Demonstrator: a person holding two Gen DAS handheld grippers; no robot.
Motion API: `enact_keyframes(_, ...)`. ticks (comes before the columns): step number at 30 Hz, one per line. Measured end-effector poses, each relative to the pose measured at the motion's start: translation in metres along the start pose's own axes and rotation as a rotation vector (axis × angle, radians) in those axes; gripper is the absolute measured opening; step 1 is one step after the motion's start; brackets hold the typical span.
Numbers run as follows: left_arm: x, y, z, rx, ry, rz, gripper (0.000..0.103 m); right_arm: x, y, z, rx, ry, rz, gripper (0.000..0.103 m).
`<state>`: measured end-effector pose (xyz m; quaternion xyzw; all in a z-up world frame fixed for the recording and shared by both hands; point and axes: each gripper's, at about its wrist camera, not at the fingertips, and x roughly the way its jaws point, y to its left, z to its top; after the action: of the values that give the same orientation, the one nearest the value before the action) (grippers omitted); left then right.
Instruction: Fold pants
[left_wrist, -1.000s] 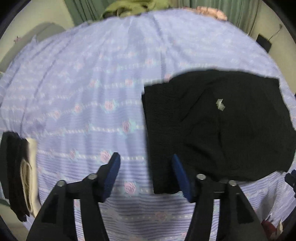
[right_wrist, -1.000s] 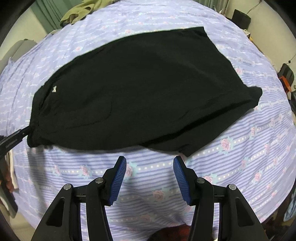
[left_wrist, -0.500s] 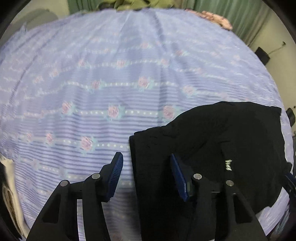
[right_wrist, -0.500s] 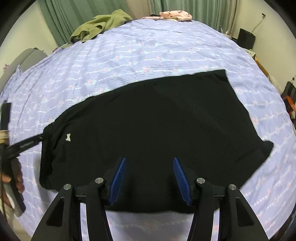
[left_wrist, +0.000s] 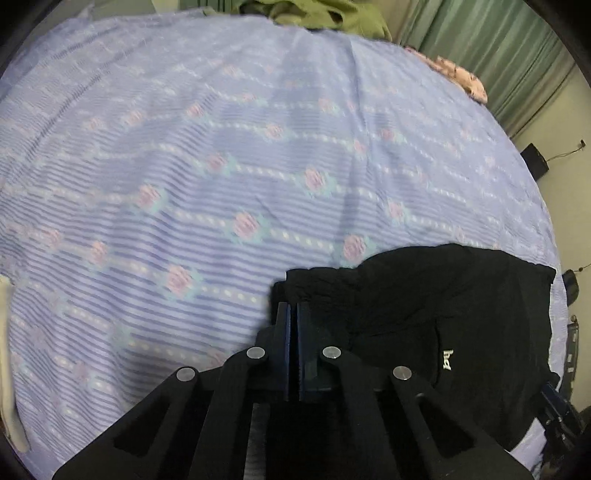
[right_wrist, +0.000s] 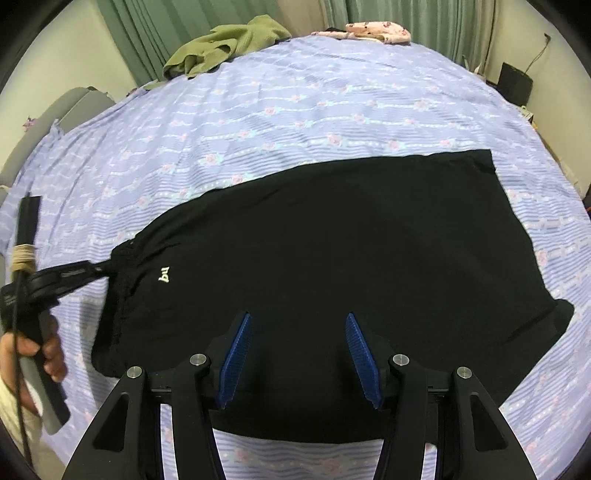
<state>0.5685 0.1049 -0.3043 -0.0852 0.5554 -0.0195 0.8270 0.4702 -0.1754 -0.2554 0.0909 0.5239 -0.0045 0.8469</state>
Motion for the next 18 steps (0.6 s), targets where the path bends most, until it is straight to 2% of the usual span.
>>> enact_keyframes(4, 0.014, -0.007, -0.004, 0.048, 0.026, 0.083, 0.008, 0.0, 0.002, 0.002, -0.022, -0.002, -0.034, 0.054)
enact_keyframes(5, 0.012, -0.01, -0.004, 0.058, 0.015, 0.128, 0.009, -0.001, 0.001, 0.001, -0.024, -0.001, -0.032, 0.054)
enact_keyframes(6, 0.008, -0.013, -0.003, 0.065, -0.003, 0.189, 0.013, -0.002, 0.0, 0.0, -0.023, 0.0, -0.035, 0.054)
enact_keyframes(7, 0.002, -0.017, -0.003, 0.073, -0.018, 0.221, 0.028, -0.004, -0.003, -0.002, -0.02, 0.0, -0.052, 0.054)
enact_keyframes(8, -0.009, -0.02, -0.004, 0.095, -0.044, 0.227, 0.048, -0.006, -0.005, -0.003, -0.021, -0.001, -0.066, 0.054)
enact_keyframes(9, -0.025, -0.029, -0.008, 0.132, -0.087, 0.225, 0.055, -0.01, -0.01, -0.005, -0.022, -0.01, -0.073, 0.054)
enact_keyframes(11, -0.05, -0.047, -0.016, 0.209, -0.155, 0.217, 0.057, -0.022, -0.024, -0.012, -0.003, -0.033, -0.065, 0.054)
enact_keyframes(14, -0.081, -0.083, -0.034, 0.337, -0.205, 0.171, 0.063, -0.041, -0.055, -0.024, 0.044, -0.064, -0.055, 0.054)
enact_keyframes(16, -0.092, -0.1, -0.051, 0.392, -0.214, 0.124, 0.069, -0.054, -0.082, -0.032, 0.084, -0.075, -0.062, 0.054)
enact_keyframes(18, -0.092, -0.117, -0.066, 0.428, -0.208, 0.112, 0.07, -0.064, -0.113, -0.04, 0.127, -0.078, -0.094, 0.054)
